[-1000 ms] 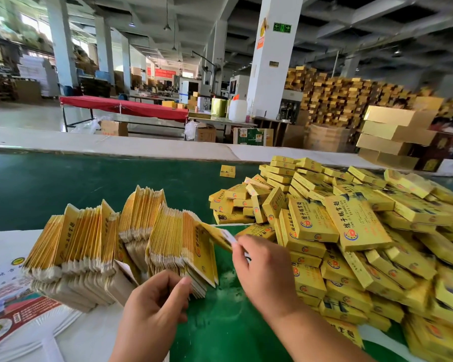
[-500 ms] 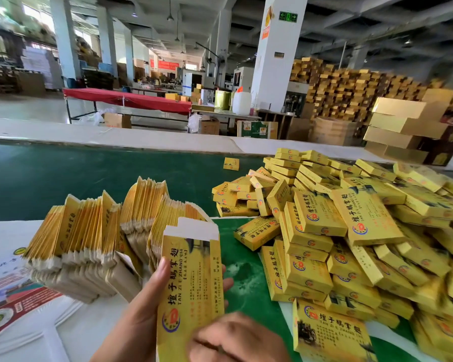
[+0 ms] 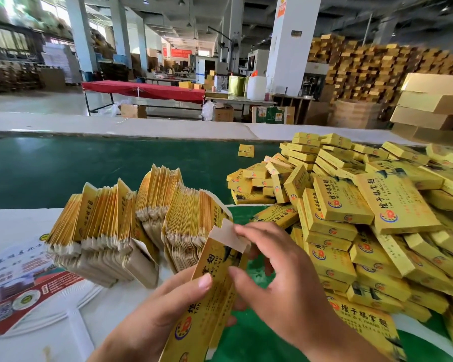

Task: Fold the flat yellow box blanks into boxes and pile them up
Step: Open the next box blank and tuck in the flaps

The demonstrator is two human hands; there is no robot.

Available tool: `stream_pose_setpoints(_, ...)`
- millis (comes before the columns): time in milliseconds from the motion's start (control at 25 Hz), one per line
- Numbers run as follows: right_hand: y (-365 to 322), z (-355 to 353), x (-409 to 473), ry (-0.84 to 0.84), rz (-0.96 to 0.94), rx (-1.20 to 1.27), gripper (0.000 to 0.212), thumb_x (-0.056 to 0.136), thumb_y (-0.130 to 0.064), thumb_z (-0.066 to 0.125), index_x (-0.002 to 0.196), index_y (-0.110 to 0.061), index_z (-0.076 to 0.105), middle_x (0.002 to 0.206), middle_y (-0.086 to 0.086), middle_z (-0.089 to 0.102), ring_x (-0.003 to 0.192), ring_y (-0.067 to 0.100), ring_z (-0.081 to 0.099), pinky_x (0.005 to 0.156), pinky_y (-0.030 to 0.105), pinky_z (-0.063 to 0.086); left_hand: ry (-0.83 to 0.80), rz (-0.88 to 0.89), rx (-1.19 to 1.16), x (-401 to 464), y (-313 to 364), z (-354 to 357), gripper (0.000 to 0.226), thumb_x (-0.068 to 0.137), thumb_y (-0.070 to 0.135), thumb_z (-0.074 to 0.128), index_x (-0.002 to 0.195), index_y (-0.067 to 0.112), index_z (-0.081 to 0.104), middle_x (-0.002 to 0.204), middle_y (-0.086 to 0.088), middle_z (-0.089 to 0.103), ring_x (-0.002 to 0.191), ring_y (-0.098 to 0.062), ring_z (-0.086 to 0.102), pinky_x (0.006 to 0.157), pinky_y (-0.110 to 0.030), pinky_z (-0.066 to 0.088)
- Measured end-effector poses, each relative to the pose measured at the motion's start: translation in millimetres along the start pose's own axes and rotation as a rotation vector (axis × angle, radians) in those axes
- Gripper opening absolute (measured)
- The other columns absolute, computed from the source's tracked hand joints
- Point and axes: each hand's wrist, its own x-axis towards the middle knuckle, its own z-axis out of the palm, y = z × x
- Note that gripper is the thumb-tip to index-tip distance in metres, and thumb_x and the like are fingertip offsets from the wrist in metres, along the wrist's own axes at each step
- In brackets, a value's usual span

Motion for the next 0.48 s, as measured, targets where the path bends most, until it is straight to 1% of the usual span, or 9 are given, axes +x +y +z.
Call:
stream_pose_setpoints(40,2,1,-1,-0.017,0.027,0.058,0.042,0.082,-0.029,0.072,0.122,-0.017,0.065,0.106,-0.015,0.059,0.077,0.004,0.059,0.066,0.009,0.045,-0.029,-0.018,-0.015,2,-3,-3,0.085,0.051,0.053,0.089,0.118,0.005,0.066,0.122,-0.024,0.064,0.115,-0.040,0.060,0.103,-0.052,0.044)
stream_pose_setpoints(80,2,2,-5,-0.054,0.070,0.142,0.037,0.082,-0.028,0.073,0.118,-0.022,0.066,0.099,-0.017,0.059,0.066,0.006,0.056,0.057,0.009,0.041,-0.037,-0.061,-0.029,3,-4,-4,0.077,0.055,0.046,0.089,0.116,0.005,0.068,0.119,-0.026,0.065,0.111,-0.039,0.062,0.100,-0.049,0.048)
stream_pose_setpoints(160,4,3,-13,-0.127,0.159,0.295,0.026,0.080,-0.030,0.073,0.105,-0.030,0.066,0.086,-0.018,0.059,0.054,0.005,0.051,0.049,0.012,0.037,-0.056,-0.092,-0.036,5,-5,-5,0.070,0.058,0.042,0.088,0.117,0.009,0.068,0.118,-0.027,0.064,0.107,-0.037,0.063,0.097,-0.048,0.049)
stream_pose_setpoints(240,11,0,-16,-0.197,0.226,0.403,0.015,0.079,-0.032,0.071,0.092,-0.027,0.065,0.074,-0.017,0.057,0.052,0.002,0.047,0.046,0.016,0.037,-0.110,-0.114,-0.016,7,-6,-5,0.064,0.064,0.041,0.084,0.121,0.018,0.067,0.121,-0.023,0.065,0.108,-0.036,0.062,0.099,-0.049,0.046)
stream_pose_setpoints(280,14,-3,-16,-0.257,0.245,0.437,0.012,0.081,-0.032,0.071,0.089,-0.024,0.065,0.071,-0.015,0.058,0.051,0.002,0.049,0.046,0.018,0.038,-0.140,-0.124,-0.018,9,-5,-3,0.062,0.067,0.040,0.081,0.124,0.019,0.065,0.122,-0.021,0.065,0.109,-0.036,0.061,0.099,-0.049,0.045)
stream_pose_setpoints(360,17,-8,-17,-0.401,0.274,0.517,0.009,0.088,-0.028,0.070,0.089,-0.019,0.066,0.070,-0.010,0.063,0.051,0.003,0.058,0.044,0.017,0.042,-0.186,-0.152,-0.026,13,-4,-2,0.059,0.073,0.037,0.078,0.126,0.016,0.062,0.120,-0.020,0.065,0.106,-0.034,0.059,0.096,-0.046,0.044)
stream_pose_setpoints(440,18,-11,-16,-0.478,0.297,0.552,0.010,0.093,-0.026,0.066,0.087,-0.017,0.066,0.068,-0.008,0.063,0.049,0.005,0.061,0.043,0.019,0.045,-0.219,-0.175,-0.011,15,-4,0,0.055,0.076,0.037,0.077,0.124,0.013,0.063,0.112,-0.017,0.068,0.102,-0.029,0.063,0.093,-0.040,0.048)
stream_pose_setpoints(480,18,-13,-16,-0.485,0.293,0.546,0.015,0.094,-0.027,0.064,0.081,-0.018,0.065,0.063,-0.007,0.061,0.046,0.007,0.058,0.042,0.021,0.045,-0.230,-0.188,-0.027,16,-4,0,0.053,0.076,0.038,0.078,0.122,0.014,0.065,0.110,-0.016,0.069,0.101,-0.028,0.065,0.092,-0.039,0.050)
